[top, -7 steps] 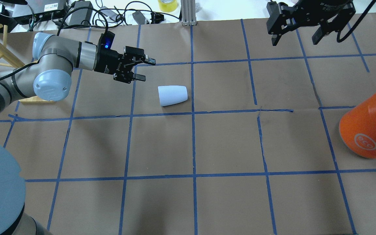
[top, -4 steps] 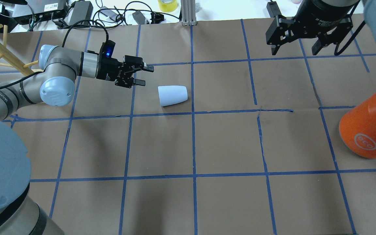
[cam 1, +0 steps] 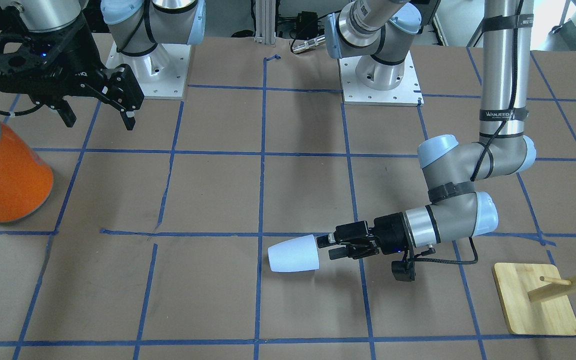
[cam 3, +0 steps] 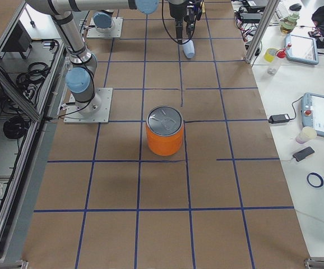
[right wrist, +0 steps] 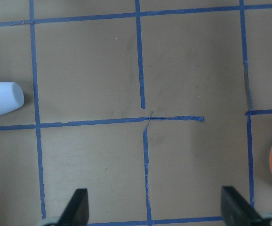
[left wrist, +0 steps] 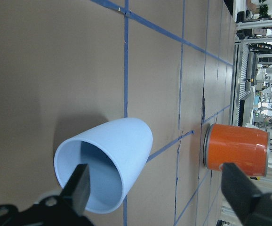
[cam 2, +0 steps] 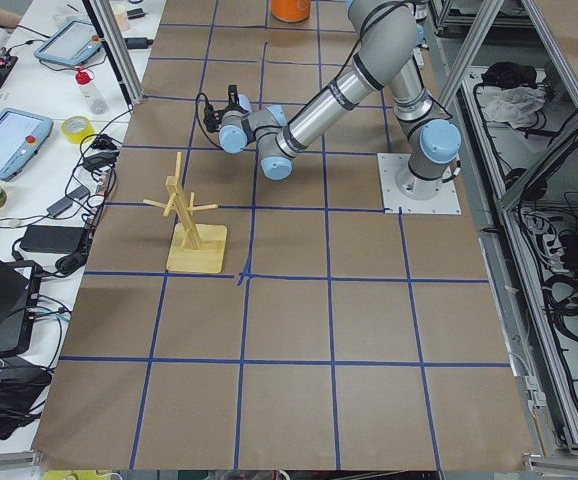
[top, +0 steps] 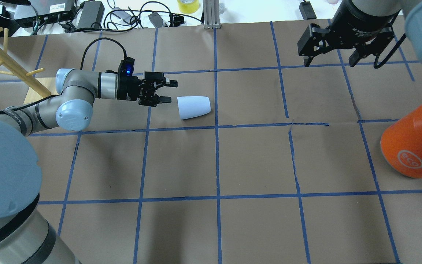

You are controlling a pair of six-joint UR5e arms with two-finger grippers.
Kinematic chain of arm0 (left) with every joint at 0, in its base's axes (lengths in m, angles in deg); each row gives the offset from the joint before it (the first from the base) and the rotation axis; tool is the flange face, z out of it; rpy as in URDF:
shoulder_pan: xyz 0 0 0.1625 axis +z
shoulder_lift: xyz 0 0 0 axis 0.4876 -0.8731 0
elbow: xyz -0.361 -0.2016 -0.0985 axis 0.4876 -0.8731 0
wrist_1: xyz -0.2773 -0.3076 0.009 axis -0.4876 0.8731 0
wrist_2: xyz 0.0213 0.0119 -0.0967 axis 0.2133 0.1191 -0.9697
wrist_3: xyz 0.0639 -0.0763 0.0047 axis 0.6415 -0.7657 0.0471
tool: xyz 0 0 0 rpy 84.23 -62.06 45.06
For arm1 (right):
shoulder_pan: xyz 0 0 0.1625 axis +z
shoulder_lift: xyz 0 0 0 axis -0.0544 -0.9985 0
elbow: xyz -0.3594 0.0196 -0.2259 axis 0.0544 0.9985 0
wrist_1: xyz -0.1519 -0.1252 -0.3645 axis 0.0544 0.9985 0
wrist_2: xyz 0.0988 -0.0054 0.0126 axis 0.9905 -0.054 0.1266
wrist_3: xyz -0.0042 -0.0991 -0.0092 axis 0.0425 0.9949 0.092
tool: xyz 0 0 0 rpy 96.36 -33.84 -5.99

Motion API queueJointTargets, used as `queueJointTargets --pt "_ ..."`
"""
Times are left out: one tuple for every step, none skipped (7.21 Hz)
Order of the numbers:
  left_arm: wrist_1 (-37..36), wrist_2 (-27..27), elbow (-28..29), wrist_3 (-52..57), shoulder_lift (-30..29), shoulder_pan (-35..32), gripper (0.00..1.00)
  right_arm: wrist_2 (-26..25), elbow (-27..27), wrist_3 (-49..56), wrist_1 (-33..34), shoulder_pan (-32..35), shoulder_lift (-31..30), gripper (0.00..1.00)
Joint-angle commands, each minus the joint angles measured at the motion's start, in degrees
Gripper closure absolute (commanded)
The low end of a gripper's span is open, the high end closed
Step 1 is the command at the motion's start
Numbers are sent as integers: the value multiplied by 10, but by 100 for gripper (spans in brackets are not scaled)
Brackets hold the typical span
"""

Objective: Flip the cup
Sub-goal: 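Insert the left gripper into the cup mouth and close on the rim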

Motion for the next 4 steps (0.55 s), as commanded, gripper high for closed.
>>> queueJointTargets --pt "-1 -7 -13 -7 -3 -1 0 0 0 0 1 0 1 0" --pt "0 -8 -13 -14 -6 -7 0 0 0 -1 6 0 2 0" --pt "0 -8 -13 -36 0 -18 0 0 0 -1 9 0 1 0" --pt "-1 -16 -12 -55 2 -26 0 0 0 -1 9 0 2 0"
